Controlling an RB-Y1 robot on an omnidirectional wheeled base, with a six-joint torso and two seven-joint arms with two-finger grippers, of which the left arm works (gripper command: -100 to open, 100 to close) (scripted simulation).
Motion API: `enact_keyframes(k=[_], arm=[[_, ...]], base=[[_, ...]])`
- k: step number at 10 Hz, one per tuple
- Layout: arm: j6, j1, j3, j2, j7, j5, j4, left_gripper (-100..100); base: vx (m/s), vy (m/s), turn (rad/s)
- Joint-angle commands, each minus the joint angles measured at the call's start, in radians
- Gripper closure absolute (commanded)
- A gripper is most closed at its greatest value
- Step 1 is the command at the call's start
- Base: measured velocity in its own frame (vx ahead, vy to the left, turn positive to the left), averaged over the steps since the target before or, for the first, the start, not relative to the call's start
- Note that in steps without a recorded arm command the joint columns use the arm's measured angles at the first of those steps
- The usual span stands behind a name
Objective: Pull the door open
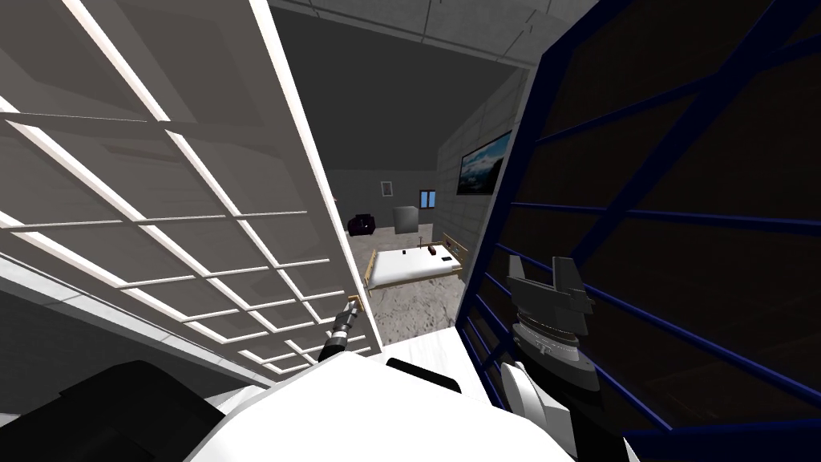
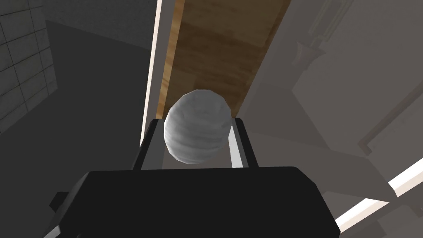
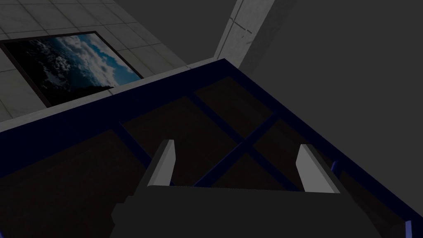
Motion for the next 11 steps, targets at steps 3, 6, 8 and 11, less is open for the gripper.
enact_keyframes(k=[3,6,8,11], arm=[[0.0,-0.001,-0.013,0.003,0.079,0.021,0.004,100],[-0.001,-0.004,-0.026,0.009,0.153,0.044,0.008,100],[-0.002,-0.007,-0.039,0.016,0.215,0.068,0.013,100],[-0.003,-0.011,-0.053,0.023,0.291,0.093,0.018,100]], base=[[-0.028,0.003,-0.024],[-0.029,0.002,-0.029],[-0.034,0.005,-0.04],[-0.035,0.005,-0.032]])
